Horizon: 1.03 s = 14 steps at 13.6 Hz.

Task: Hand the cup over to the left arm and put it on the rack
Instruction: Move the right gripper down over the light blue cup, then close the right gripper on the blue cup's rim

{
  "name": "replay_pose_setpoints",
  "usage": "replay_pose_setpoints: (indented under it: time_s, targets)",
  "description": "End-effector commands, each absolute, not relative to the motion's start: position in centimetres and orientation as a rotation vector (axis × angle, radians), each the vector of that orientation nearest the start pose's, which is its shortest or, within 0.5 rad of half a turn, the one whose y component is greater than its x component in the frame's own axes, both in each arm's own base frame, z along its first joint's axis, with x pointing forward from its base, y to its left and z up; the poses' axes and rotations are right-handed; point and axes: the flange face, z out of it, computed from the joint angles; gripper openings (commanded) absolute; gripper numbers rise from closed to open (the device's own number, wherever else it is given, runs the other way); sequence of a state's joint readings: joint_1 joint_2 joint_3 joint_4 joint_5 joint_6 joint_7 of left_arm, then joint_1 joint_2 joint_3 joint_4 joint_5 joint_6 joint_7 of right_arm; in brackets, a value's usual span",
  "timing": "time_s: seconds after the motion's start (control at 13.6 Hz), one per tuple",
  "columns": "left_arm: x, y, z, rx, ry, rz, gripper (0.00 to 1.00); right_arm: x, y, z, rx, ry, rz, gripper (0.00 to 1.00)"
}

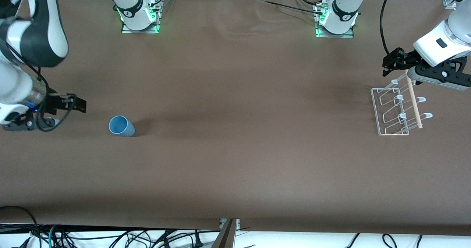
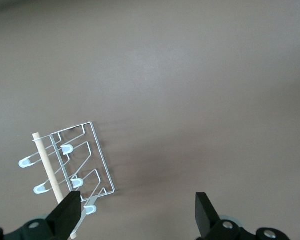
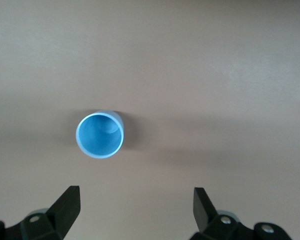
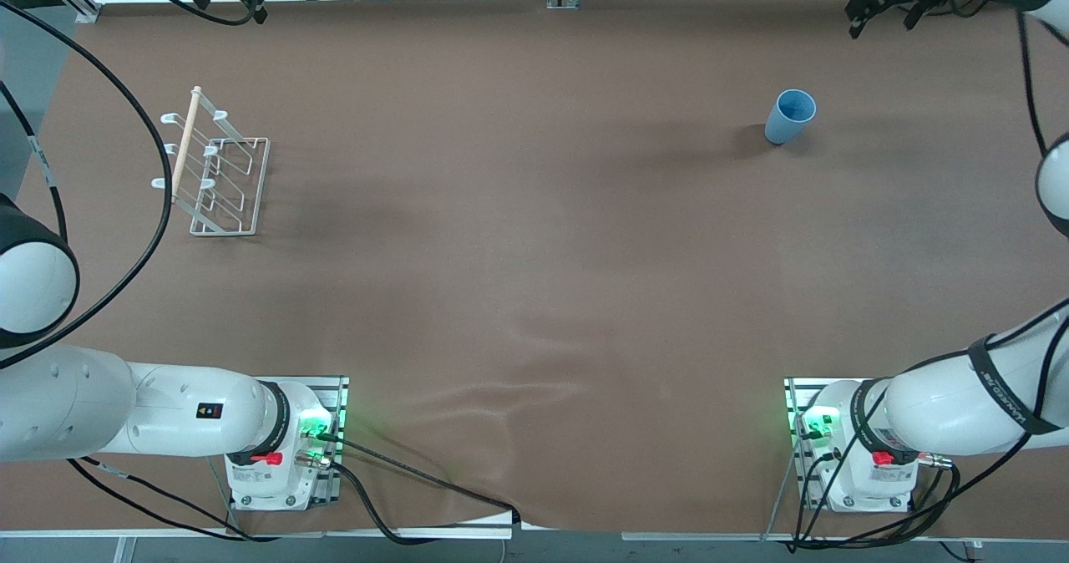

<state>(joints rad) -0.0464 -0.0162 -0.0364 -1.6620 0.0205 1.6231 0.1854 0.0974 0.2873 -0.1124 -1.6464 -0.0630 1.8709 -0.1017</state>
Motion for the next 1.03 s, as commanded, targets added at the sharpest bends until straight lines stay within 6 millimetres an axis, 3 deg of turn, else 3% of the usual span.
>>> replay_pose_setpoints:
  time_s: [0.0,0.15,0.44,0.95]
  targets:
    - [54.7,-4.5,60.3,-3.114,0.457,0.043,1.0,64.2,-1.0,39.5,-3.217,-0.17,0.097,0.99]
    - [54.7,-4.5,60.3,-3.114,0.457,0.043,1.0,64.4,-1.0,35.7,-3.218,-0.157,0.096,0.99]
    - [54.7,-4.5,60.3,-3.114,0.457,0.043,1.0,63.9,-0.6,31.1,-3.146,-0.078,0.149,0.99]
    - [54.7,-4.5,60.3,-3.114,0.457,0.043,1.0,62.6,-0.7,26.9,-3.138,-0.062,0.179,0.99]
